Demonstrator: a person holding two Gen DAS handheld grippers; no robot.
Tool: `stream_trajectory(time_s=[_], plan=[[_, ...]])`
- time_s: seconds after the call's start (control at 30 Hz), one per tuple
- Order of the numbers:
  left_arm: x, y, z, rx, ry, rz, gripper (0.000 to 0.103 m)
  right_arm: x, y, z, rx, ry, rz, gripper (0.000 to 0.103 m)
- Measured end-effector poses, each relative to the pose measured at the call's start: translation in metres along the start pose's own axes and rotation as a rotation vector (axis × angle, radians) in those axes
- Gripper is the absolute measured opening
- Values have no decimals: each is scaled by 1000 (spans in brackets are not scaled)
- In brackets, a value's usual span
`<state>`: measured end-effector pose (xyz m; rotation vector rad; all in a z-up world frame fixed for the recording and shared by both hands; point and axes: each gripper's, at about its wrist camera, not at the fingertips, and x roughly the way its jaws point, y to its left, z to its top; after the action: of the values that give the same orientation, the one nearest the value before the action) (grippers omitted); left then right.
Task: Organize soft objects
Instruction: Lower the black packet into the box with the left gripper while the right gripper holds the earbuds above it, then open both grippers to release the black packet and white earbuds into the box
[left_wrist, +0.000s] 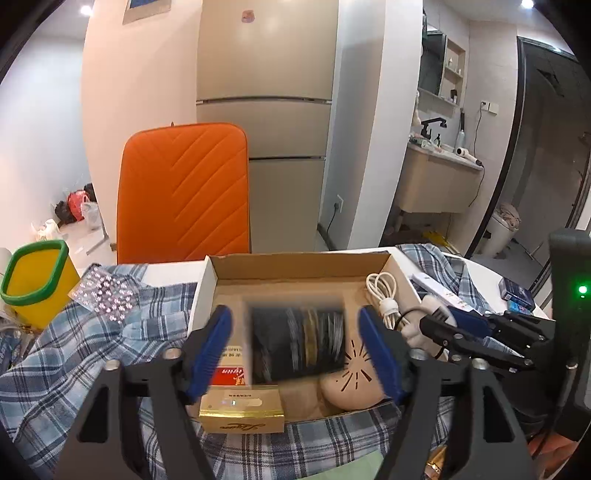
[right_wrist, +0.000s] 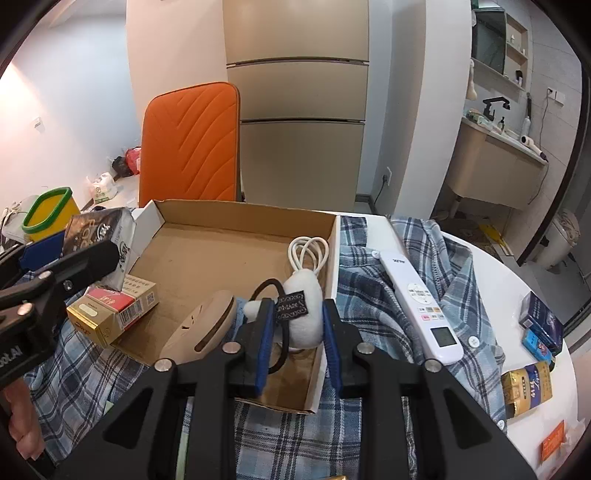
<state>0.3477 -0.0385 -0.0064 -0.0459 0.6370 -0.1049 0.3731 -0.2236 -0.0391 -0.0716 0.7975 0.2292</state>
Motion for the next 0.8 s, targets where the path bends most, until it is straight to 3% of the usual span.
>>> stream_trajectory(time_s=[0.03, 0.07, 0.13, 0.17, 0.2, 0.43, 0.8], plan=[[-3, -2, 1, 4, -19, 6, 90, 1, 0, 0, 6, 5, 2, 25], [-7, -2, 1, 9, -45, 16, 90, 2, -2, 0, 13, 11, 9, 26], [-10, -4, 2, 15, -57, 30, 90, 4, -2, -1, 21, 18, 7, 41], [-12, -5, 3, 15, -63, 29, 90, 4, -3, -1, 20, 13, -1, 58], [-14, -5, 3, 14, -69, 27, 90, 2, -2, -1, 17, 1, -6, 62], [-28, -10, 9, 22, -82, 19, 90, -5, -5, 2, 28, -22, -25, 62], [-114, -39, 22, 41, -270, 38, 90, -92, -1, 16, 17, -218, -63, 62]])
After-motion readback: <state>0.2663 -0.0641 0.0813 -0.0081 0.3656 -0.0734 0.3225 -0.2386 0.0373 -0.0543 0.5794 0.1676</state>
